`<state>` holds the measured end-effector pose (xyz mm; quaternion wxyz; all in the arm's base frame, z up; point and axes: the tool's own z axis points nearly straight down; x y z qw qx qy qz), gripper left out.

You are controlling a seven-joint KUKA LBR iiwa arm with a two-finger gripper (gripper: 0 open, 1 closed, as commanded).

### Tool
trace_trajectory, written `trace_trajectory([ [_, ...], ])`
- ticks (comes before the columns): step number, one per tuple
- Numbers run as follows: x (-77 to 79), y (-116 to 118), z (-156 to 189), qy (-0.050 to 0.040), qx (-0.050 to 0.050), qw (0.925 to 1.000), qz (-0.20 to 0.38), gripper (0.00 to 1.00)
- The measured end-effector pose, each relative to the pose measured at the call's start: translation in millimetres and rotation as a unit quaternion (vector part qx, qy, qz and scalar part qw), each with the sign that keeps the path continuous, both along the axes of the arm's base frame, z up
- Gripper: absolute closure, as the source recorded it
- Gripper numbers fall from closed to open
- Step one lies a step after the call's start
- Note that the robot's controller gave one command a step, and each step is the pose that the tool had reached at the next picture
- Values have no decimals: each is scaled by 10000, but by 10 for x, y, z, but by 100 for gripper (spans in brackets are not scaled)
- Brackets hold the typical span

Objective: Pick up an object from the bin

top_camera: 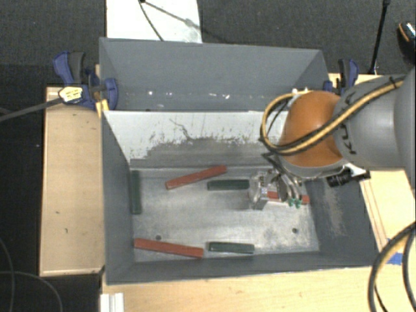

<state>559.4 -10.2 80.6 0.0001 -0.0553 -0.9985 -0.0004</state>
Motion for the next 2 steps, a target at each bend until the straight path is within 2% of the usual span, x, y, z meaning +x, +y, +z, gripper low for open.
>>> trace_trajectory([
  [1,0,0,0,0,1,10000,-6,0],
  [2,139,-272,-105,-27,-6,10000,36,0],
])
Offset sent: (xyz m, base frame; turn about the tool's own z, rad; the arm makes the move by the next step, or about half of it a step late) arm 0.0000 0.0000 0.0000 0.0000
